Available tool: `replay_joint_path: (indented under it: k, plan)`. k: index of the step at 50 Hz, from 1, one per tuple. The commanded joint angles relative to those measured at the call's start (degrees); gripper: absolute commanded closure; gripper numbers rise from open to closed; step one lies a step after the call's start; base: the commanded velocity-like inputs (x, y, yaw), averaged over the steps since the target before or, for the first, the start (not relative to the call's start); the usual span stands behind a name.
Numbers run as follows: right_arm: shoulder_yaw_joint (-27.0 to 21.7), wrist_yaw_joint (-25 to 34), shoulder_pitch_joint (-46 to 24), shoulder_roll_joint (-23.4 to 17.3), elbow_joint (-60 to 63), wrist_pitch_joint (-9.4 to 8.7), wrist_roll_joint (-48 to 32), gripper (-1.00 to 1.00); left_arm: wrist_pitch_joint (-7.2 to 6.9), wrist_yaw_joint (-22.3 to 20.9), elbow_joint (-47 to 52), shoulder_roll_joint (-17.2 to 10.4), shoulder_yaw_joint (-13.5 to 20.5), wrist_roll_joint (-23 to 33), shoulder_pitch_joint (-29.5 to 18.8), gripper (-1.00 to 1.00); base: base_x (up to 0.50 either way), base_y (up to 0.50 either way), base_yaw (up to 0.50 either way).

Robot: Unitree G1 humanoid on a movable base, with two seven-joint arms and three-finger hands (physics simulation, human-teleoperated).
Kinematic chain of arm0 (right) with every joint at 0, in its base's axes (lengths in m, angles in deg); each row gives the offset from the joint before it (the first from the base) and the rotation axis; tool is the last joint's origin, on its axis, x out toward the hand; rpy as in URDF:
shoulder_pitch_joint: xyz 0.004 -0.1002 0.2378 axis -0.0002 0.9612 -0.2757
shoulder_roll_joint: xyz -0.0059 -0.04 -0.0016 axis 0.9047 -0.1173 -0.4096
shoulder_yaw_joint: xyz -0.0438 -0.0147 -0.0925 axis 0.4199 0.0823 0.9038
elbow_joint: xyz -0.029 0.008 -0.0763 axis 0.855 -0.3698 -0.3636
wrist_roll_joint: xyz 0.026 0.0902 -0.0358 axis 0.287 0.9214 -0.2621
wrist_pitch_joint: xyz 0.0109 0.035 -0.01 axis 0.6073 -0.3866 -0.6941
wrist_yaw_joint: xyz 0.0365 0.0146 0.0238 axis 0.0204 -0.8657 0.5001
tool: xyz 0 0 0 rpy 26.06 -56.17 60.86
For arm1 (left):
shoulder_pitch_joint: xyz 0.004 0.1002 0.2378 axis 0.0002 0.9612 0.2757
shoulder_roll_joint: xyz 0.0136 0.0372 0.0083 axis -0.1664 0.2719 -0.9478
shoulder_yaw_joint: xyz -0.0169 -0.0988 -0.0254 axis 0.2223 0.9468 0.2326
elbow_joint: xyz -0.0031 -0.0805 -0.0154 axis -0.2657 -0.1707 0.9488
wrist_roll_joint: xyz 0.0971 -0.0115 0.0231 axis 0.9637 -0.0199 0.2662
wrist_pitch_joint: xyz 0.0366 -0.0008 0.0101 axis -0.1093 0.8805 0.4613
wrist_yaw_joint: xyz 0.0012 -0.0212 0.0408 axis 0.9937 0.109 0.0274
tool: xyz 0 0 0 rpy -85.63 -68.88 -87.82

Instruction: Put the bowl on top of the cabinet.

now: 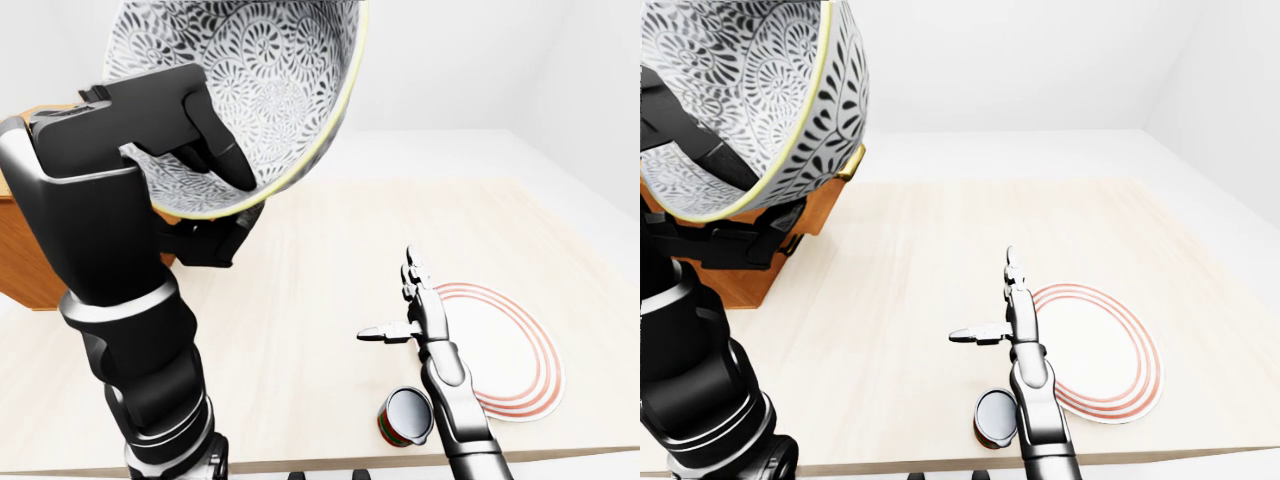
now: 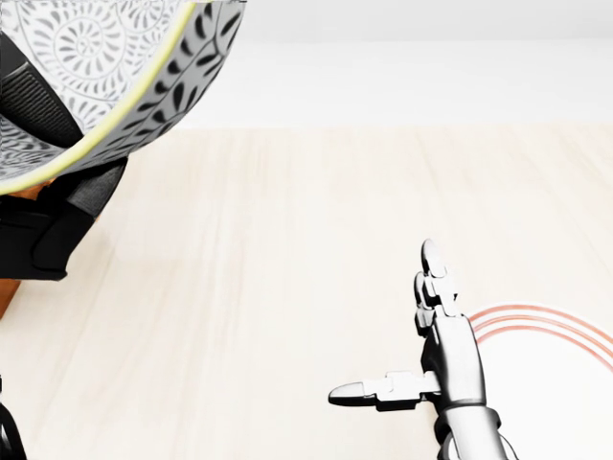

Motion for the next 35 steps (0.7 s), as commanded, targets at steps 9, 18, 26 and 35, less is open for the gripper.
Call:
replay_joint_path:
  k: [9, 18, 26, 35]
  plan:
    - [0.4, -0.2, 0.1, 0.2, 0.3, -0.24, -0.3, -1.0, -3.99, 5.2, -6.1, -12.9, 9.6, -9.2, -7.0, 0.91, 0.0, 0.0, 0.0]
    - [0.5, -0.2, 0.2, 0.2, 0.6, -0.33, -0.4, -1.0, -4.22, 7.1, -11.1, -19.3, 13.7, -11.9, -9.4, 0.9, 0.0, 0.0, 0.0]
    - [0.5, -0.1, 0.4, 0.2, 1.0, -0.45, -0.3, -1.0, -2.89, 9.9, -18.5, -25.3, 16.4, -13.7, -10.9, 0.9, 0.0, 0.0, 0.0]
    - [0.7, -0.2, 0.5, 0.2, 1.0, -0.48, -0.5, -1.0, -3.77, 12.0, -24.4, -30.8, 17.8, -16.0, -13.5, 0.89, 0.0, 0.0, 0.0]
